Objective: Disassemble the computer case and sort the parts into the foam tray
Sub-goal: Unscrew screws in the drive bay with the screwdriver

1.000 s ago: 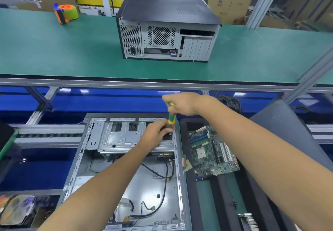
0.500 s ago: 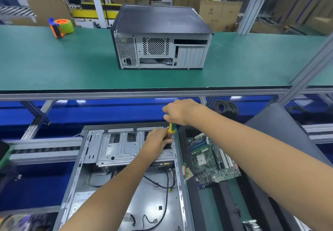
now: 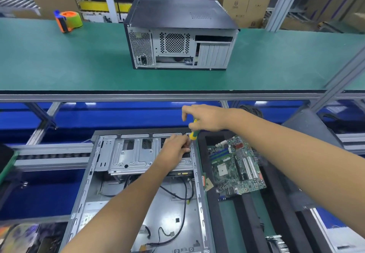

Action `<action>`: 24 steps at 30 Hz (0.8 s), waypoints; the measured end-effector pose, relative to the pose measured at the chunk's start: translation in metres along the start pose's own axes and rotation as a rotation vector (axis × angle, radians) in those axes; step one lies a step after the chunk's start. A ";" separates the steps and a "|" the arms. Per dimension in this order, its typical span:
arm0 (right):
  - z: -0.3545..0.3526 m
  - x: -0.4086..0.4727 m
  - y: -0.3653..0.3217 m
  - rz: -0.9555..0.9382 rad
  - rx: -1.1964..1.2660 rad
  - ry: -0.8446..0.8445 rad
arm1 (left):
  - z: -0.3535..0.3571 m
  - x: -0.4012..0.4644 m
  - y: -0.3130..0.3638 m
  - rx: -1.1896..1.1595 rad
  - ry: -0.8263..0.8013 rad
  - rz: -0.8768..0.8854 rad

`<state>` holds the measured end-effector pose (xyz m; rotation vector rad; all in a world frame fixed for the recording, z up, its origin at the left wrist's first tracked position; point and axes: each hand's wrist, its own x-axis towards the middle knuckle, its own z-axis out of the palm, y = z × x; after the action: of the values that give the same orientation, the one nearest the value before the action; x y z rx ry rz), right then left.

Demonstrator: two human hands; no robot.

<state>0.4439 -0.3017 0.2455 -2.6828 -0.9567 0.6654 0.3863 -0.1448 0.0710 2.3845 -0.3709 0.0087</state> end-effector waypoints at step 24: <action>-0.001 0.006 -0.009 0.034 -0.157 -0.045 | 0.001 0.003 -0.003 0.073 -0.012 0.034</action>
<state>0.4438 -0.2911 0.2477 -2.8373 -1.0163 0.6866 0.3898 -0.1439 0.0683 2.4515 -0.4235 0.0237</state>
